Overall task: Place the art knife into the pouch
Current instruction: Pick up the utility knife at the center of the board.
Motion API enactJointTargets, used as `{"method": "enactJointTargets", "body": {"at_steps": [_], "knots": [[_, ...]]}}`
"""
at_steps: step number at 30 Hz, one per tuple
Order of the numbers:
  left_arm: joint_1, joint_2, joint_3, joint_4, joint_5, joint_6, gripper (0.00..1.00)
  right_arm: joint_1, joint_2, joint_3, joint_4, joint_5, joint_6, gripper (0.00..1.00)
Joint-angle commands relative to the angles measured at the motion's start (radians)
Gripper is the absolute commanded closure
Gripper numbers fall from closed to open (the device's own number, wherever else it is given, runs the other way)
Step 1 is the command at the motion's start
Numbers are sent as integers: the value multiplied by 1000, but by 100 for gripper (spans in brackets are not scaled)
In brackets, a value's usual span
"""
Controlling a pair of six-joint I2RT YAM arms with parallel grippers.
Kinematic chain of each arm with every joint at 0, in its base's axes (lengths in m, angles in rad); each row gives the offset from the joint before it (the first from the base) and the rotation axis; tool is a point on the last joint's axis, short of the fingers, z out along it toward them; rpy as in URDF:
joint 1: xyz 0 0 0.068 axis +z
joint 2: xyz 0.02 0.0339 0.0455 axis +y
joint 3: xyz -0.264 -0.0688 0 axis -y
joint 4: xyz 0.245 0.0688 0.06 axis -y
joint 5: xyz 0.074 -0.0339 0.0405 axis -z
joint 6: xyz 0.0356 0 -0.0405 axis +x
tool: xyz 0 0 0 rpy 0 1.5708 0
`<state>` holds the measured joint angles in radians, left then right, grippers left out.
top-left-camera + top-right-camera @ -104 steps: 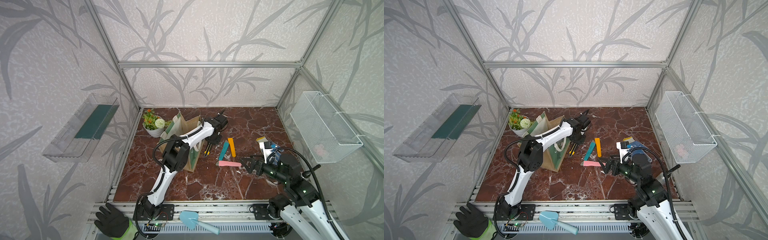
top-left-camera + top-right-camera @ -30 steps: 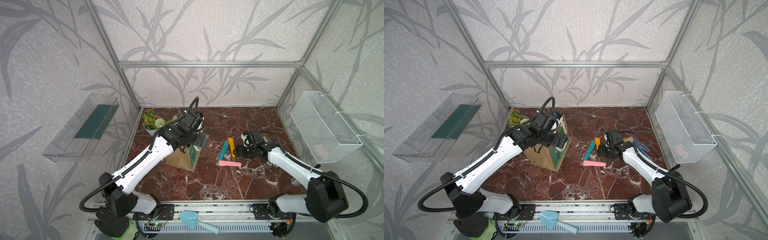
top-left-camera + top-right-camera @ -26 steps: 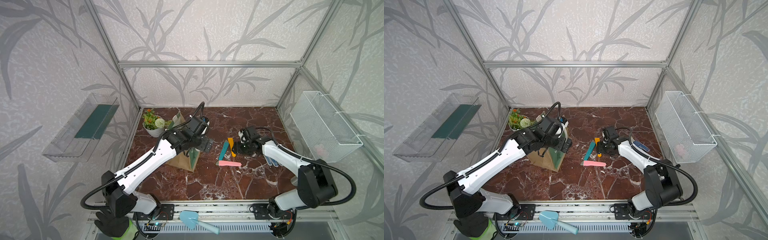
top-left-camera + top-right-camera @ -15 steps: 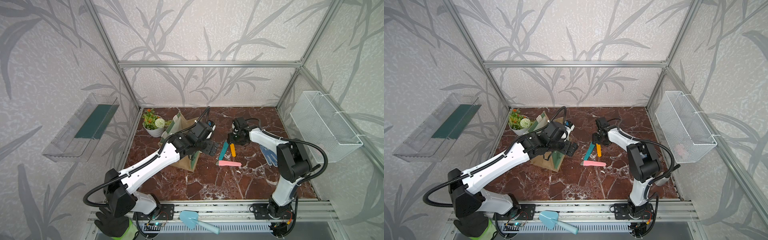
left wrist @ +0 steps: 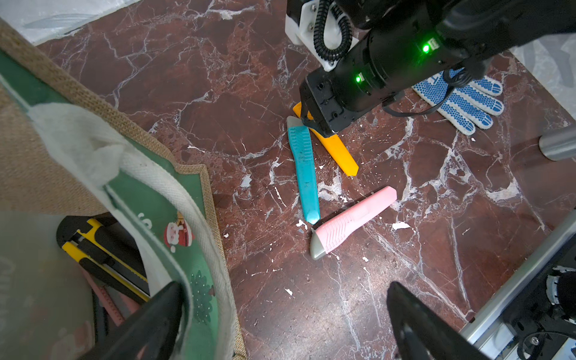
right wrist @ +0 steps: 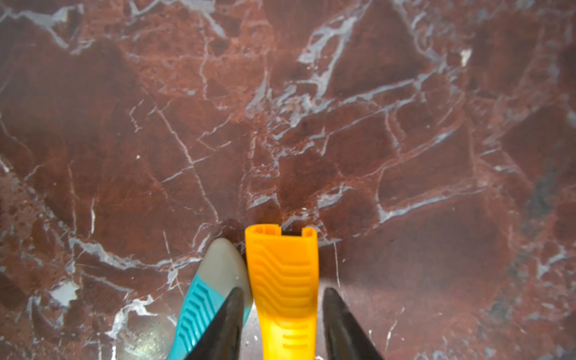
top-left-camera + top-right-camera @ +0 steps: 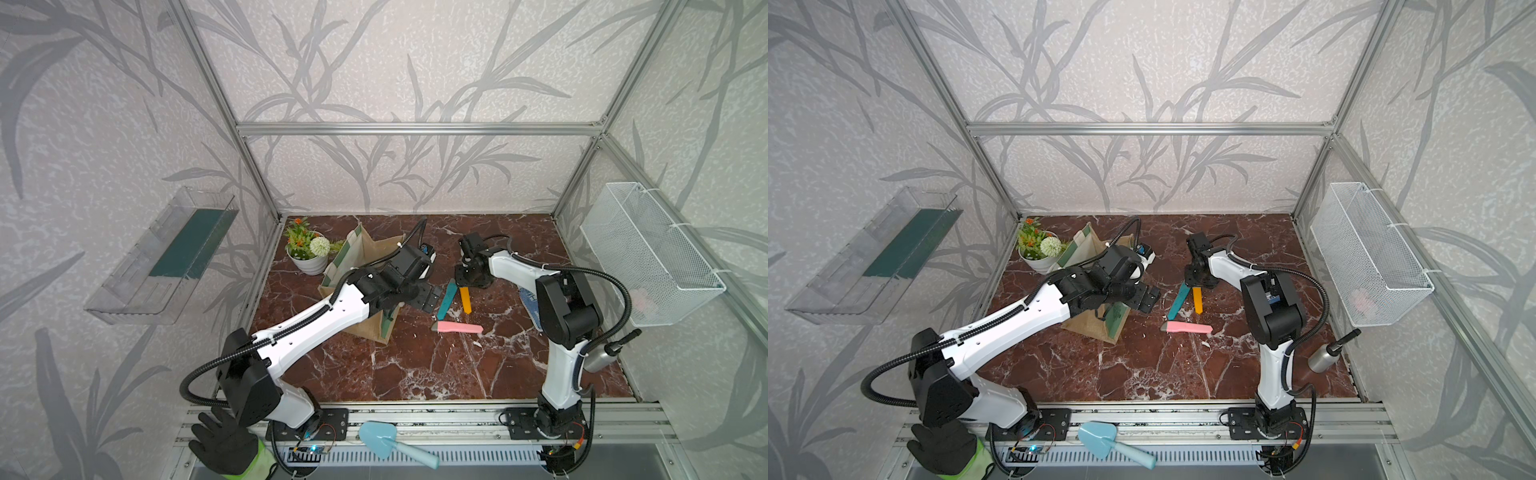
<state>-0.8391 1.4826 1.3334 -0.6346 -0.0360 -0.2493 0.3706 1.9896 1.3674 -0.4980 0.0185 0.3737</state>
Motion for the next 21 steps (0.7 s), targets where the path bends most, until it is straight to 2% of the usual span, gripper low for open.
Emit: {"method": "enactJointTargets", "body": {"at_steps": [1,6,15,21], "knots": [[-7,20,18,-10,-9,15,1,-12,35,21,-19,-1,7,59],[-8,40,36,-33,-16,15,1,-12,63,25,-27,4,6,63],[-8,42,50,-39,-11,12,1,-10,103,29,-70,90,31,70],[-7,35,49,-47,-26,11,1,-2,112,37,-93,143,43,70]]}}
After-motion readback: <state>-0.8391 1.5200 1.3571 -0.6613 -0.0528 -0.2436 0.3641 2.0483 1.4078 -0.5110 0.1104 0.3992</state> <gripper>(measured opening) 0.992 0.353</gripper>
